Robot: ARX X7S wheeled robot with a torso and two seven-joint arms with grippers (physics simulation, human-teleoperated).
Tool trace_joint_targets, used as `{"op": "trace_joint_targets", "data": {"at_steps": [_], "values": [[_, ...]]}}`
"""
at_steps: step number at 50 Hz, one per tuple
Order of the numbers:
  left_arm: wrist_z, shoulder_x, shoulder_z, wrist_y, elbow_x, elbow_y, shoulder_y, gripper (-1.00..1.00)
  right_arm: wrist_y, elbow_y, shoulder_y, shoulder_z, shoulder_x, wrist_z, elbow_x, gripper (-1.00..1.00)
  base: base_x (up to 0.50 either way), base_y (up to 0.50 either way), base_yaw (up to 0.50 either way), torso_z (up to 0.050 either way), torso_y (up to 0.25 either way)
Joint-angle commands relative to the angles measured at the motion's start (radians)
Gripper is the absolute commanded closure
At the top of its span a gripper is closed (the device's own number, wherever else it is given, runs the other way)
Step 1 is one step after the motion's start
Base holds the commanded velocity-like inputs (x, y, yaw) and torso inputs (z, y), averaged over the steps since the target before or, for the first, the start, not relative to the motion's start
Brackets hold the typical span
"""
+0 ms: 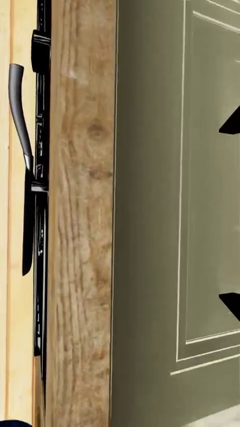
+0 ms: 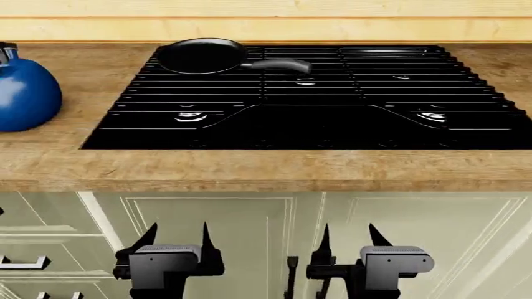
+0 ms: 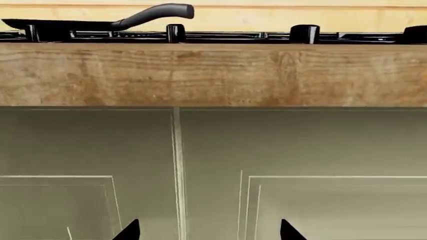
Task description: Pick the kettle from the counter and place it on a stove burner. Then turn the burner on.
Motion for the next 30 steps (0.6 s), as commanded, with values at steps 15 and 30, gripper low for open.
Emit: {"op": "trace_joint_targets", "data": {"at_steps": [15,30], "values": [[-0.031,-0.024,0.028,0.004,-0.025,-0.002,-0.005,-1.00,-0.001,0.000,0.004,-0.029,0.024,0.029,0.026,-1.00,0.00,0.50,0.00,0.000,0.000],[-0.043,-0.035,0.042,0.003,-0.037,-0.003,-0.007,-1.00,-0.005,0.006,0.007,-0.041,0.035,0.042,0.037,-1.00,0.00,0.50,0.00,0.000,0.000]]}}
